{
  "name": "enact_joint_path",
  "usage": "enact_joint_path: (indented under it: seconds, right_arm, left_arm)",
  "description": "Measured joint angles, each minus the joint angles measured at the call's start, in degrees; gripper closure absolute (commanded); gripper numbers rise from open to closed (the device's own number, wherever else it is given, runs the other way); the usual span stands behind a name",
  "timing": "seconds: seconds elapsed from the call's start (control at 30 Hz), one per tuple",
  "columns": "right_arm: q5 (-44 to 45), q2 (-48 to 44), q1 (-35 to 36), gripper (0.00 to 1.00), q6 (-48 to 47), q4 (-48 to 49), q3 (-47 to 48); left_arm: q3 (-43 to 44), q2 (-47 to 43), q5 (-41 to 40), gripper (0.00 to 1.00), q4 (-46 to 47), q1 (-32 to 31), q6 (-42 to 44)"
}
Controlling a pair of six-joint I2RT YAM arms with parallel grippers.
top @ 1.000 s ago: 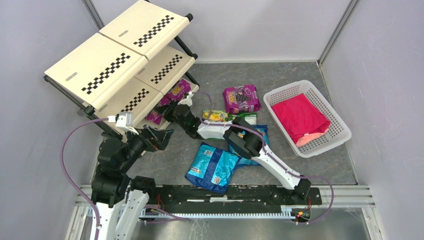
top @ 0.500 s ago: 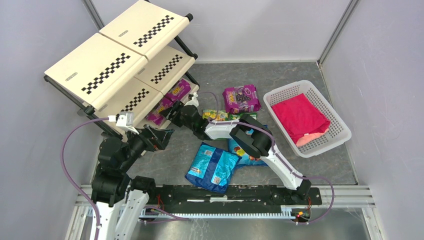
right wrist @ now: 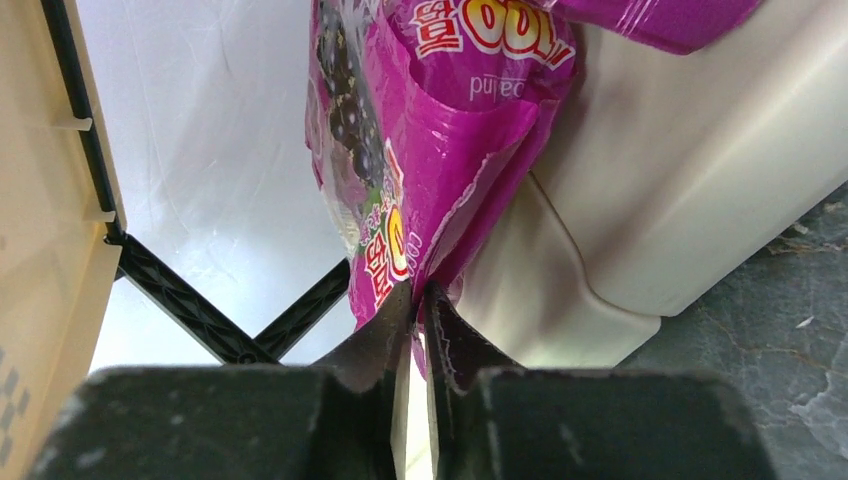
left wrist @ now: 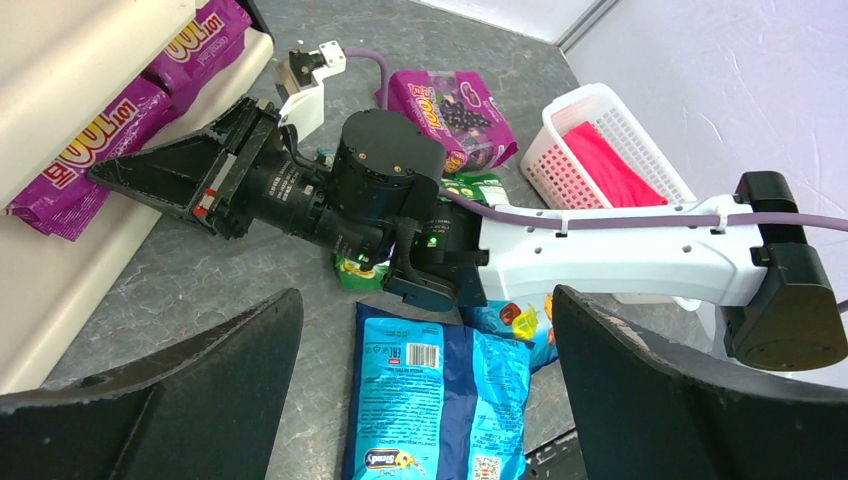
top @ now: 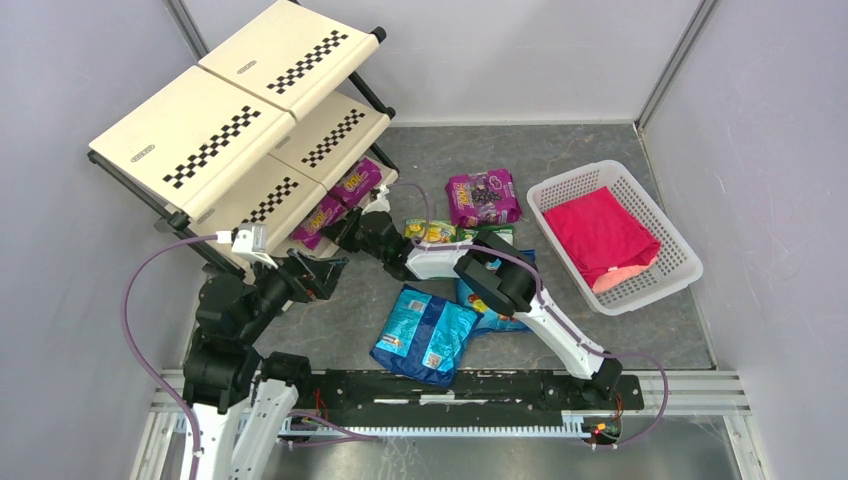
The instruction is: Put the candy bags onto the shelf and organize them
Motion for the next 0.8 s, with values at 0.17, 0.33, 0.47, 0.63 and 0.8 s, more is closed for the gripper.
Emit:
enact_joint_path:
  seconds: [0.17, 0.33, 0.47, 0.63, 0.8]
  right_arm:
    - [0.6, 0.7, -0.3, 0.99, -0.3, -0.3, 0.8]
    - [1.8, 0.7, -0.6, 0.97, -0.3, -0.3, -0.4]
    - [1.9, 0.7, -0.9, 0.74, -0.7, -0.2, -1.2]
    - [1.5, -0.3, -1.5, 0.54, -3.1, 1.0, -3.4]
    - [0.8, -6.4, -1.9, 0.44, -6.9, -0.6, -9.1]
  left_arm:
    - [0.0, 0.2, 0.0, 0.0, 0.0, 0.4, 0.0]
    - [0.0, 0.7, 0.0, 0.0, 0.0, 0.5, 0.0]
    - [0.0, 0.8, 0.0, 0.0, 0.0, 0.6, 0.0]
    - [0.0, 0.9, 0.0, 0.0, 0.0, 0.6, 0.0]
    - [0.0, 1.1, 0.0, 0.0, -0.1, 0.6, 0.0]
